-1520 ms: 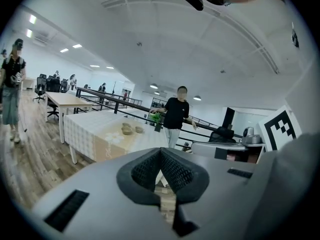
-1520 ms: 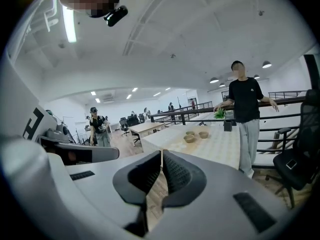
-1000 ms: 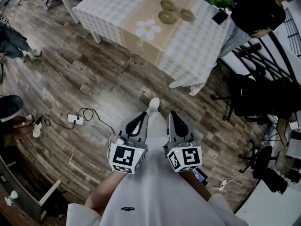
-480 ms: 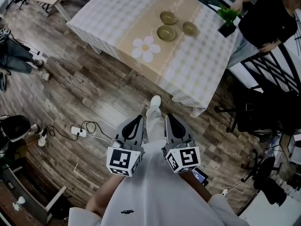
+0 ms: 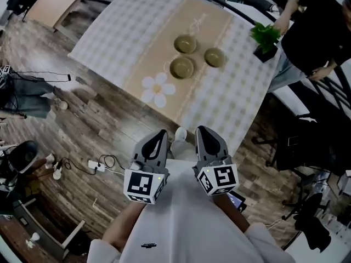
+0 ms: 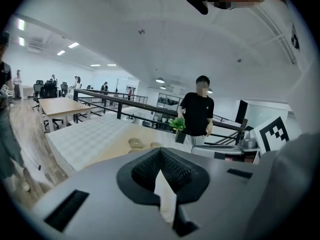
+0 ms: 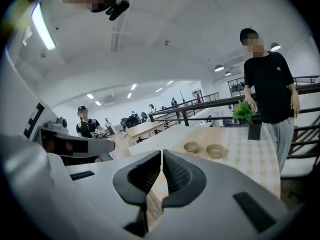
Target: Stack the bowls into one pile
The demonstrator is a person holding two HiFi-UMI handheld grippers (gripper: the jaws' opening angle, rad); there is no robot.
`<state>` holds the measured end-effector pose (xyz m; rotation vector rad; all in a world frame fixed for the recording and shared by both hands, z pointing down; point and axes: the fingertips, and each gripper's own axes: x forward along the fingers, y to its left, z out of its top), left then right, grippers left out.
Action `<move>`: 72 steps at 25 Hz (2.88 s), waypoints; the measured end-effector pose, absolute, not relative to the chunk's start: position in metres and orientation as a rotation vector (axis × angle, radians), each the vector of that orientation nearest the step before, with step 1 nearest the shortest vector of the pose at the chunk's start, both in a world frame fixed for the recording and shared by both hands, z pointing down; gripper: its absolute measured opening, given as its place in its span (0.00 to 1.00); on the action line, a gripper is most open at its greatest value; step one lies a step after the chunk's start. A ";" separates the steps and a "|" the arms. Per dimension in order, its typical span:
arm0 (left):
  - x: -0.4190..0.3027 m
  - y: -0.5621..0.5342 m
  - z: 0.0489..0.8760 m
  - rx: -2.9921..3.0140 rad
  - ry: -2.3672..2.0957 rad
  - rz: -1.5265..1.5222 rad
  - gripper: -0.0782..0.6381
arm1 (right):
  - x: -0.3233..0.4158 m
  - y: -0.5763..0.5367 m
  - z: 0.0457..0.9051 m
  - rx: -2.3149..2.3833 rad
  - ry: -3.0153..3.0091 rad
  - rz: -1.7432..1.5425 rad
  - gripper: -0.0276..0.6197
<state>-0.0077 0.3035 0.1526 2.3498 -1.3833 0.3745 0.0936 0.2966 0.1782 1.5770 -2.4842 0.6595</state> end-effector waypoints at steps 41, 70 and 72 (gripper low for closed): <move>0.038 0.081 0.281 2.274 -1.024 0.515 0.13 | 0.131 0.094 0.288 1.731 -2.212 0.779 0.10; 0.049 0.001 0.390 2.143 -1.006 0.447 0.13 | 0.145 -0.012 0.412 1.635 -2.106 0.692 0.10; 0.051 -0.001 0.395 2.135 -1.001 0.454 0.13 | 0.147 -0.017 0.419 1.631 -2.093 0.688 0.11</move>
